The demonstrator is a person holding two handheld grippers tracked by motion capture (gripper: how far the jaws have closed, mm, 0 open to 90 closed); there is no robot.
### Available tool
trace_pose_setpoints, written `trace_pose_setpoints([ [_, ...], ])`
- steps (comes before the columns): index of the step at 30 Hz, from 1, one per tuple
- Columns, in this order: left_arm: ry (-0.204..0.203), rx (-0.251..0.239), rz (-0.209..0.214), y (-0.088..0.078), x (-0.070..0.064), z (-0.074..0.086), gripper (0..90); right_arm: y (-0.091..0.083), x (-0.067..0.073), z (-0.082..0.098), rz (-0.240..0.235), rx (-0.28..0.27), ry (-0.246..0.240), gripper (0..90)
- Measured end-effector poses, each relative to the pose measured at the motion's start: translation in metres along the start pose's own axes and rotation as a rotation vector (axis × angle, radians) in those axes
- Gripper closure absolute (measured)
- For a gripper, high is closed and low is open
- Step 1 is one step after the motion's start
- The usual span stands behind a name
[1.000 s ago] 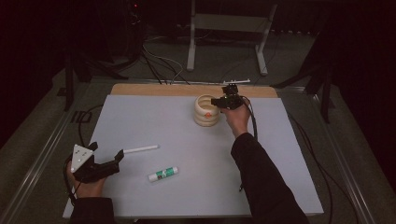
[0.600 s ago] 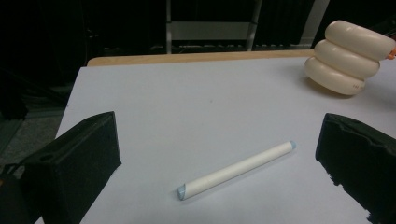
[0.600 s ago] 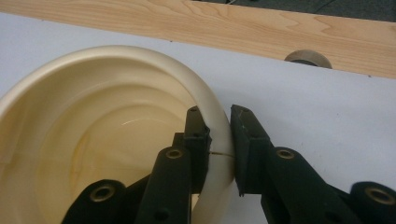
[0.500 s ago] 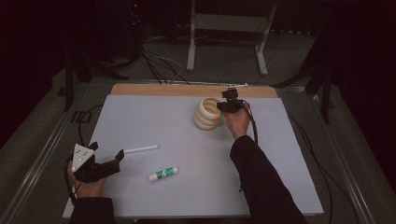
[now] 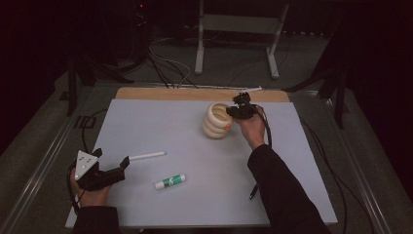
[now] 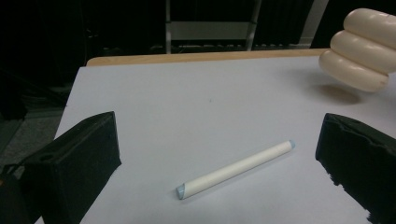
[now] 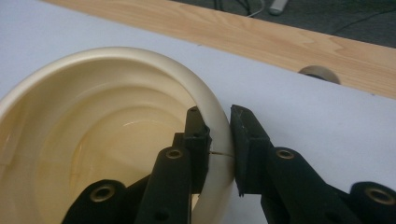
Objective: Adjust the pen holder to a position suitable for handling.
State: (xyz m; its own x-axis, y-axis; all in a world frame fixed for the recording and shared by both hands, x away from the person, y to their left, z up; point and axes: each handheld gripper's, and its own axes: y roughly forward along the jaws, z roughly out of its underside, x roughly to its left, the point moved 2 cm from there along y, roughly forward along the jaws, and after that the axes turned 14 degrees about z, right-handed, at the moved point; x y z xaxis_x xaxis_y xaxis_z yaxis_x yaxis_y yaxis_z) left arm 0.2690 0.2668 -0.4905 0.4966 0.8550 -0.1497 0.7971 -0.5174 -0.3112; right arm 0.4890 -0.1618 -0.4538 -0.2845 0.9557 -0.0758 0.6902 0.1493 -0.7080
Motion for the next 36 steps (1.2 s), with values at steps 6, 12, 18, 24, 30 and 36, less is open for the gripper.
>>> trace_pose_setpoints([
  [6, 0.001, 0.004, -0.003, 0.0, 0.0, 0.0, 0.2, -0.018, 0.008, 0.007, -0.038, -0.012, -0.055, 78.1],
  [12, 0.0, 0.001, 0.004, 0.0, -0.001, 0.001, 0.2, -0.036, 0.019, 0.012, -0.074, -0.018, -0.112, 78.1],
  [18, 0.004, 0.008, 0.004, 0.0, -0.001, 0.001, 0.2, -0.051, 0.03, 0.018, -0.109, -0.029, -0.135, 78.1],
  [24, 0.003, 0.011, 0.004, 0.001, -0.001, 0.001, 0.2, -0.061, 0.037, 0.029, -0.126, -0.026, -0.179, 78.0],
  [30, 0.003, 0.013, 0.006, 0.001, -0.002, 0.001, 0.2, -0.071, 0.05, 0.046, -0.155, -0.01, -0.242, 78.0],
  [36, 0.002, 0.013, 0.007, 0.001, -0.002, 0.002, 0.2, -0.075, 0.06, 0.058, -0.167, -0.003, -0.292, 78.0],
])
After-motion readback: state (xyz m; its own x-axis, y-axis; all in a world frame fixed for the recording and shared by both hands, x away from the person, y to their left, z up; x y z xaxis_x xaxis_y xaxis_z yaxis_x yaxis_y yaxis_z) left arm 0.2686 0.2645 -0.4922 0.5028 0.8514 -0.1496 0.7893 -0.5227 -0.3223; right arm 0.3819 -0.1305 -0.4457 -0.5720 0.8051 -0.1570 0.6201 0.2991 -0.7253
